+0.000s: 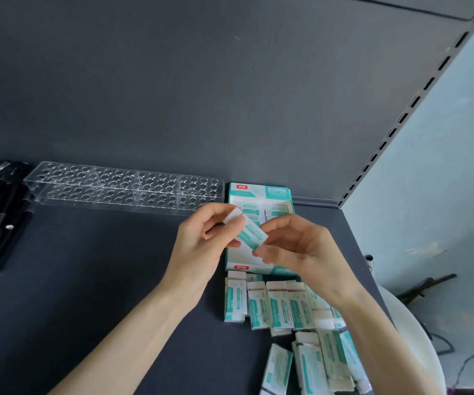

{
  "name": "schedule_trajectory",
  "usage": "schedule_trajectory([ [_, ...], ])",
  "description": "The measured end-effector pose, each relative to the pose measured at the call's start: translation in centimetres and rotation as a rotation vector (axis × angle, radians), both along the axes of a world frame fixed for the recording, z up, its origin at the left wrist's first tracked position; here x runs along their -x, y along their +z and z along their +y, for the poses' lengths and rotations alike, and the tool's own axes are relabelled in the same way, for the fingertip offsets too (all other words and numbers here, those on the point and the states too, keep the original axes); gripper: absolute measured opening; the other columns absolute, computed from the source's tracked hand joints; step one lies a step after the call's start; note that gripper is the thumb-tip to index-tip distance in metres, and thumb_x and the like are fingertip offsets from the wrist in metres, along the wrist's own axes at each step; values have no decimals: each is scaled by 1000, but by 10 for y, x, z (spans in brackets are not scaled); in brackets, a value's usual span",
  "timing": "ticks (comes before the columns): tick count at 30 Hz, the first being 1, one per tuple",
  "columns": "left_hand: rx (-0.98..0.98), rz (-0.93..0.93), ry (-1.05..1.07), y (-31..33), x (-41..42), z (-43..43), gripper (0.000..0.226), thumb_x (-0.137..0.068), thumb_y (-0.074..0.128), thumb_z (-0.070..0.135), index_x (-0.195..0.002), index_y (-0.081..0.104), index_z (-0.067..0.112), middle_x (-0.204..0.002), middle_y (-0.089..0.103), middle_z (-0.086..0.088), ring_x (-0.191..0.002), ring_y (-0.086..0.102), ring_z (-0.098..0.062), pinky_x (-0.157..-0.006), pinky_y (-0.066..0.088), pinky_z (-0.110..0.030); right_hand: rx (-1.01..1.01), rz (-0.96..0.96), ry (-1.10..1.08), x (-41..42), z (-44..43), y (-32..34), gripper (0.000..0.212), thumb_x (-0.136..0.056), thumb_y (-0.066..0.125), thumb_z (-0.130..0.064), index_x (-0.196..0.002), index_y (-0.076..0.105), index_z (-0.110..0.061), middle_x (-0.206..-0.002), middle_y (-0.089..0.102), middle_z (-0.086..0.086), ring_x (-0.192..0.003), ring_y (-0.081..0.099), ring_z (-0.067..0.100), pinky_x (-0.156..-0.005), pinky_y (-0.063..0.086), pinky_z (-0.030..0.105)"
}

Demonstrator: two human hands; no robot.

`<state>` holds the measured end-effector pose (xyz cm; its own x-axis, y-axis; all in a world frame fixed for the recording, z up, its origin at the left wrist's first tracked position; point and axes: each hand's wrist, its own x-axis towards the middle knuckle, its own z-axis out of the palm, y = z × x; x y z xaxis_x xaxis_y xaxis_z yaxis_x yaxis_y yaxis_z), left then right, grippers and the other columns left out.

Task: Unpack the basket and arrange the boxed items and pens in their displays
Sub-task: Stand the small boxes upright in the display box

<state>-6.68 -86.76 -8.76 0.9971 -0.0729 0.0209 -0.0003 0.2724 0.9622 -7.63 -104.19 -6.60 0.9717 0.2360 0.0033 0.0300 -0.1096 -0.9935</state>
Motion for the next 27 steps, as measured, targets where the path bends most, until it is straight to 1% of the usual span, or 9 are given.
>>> schedule_trajectory([
  [3,14,-5,-17,0,0,-10,22,-78,71,19,-93,64,5,-96,70,-14,-87,69,-20,-71,55,-24,-73,-14,-73,3,-4,-2,24,-77,67,8,-96,60,-5,-80,72,7,-70,67,24,-68,55,27],
  [5,-54,-46,1,-1,0,-11,19,-81,72,11,-98,64,10,-89,68,-14,-79,69,-18,-66,53,-22,-88,-30,-105,5,-8,-5,23,-80,63,11,-96,59,-6,-80,72,3,-68,68,19,-66,55,24],
  [10,-268,-128,26,-2,-1,-11,15,-76,77,16,-88,68,19,-73,66,-6,-67,59,-9,-69,49,-28,115,-171,-140,8,-10,-8,35,-77,71,3,-96,64,-25,-92,67,-2,-71,66,15,-70,51,18],
  [12,-343,-125,29,-4,-3,-9,20,-75,78,23,-92,68,23,-79,68,6,-71,58,-6,-71,47,-32,214,-257,-154,4,-11,-8,33,-76,72,1,-95,66,-25,-92,61,-14,-72,64,13,-71,50,17],
  [16,-635,-155,42,-17,-2,5,51,-71,77,44,-117,58,33,-114,56,23,-107,50,6,-87,38,-11,537,-326,-216,-9,-28,-8,26,-79,72,-8,-104,69,-14,-92,60,-14,-76,59,5,-76,46,12],
  [19,-739,-100,-26,-28,3,9,73,-69,78,44,-133,46,33,-125,44,26,-123,41,1,-103,33,-23,797,-329,-207,-19,-40,-8,29,-81,71,-16,-110,69,-15,-100,59,-12,-90,49,10,-79,36,11],
  [21,-780,-97,-51,-32,2,8,78,-68,77,47,-137,44,33,-130,45,22,-125,42,-4,-106,34,-32,893,-349,-172,-26,-40,-10,28,-81,71,-18,-109,69,-15,-105,60,-12,-98,41,10,-85,31,18],
  [24,-750,-107,-49,-33,0,9,79,-64,76,52,-135,45,36,-127,49,22,-117,47,0,-97,37,-24,976,-345,-136,-32,-35,-14,22,-82,70,-18,-104,70,-15,-112,63,-6,-105,42,18,-90,28,33],
  [27,-752,-106,-36,-34,1,9,79,-65,78,49,-135,46,36,-125,50,21,-115,49,-2,-94,37,-24,1031,-370,-135,-37,-34,-19,18,-82,69,-14,-100,71,-15,-113,64,-5,-107,43,21,-84,22,28],
])
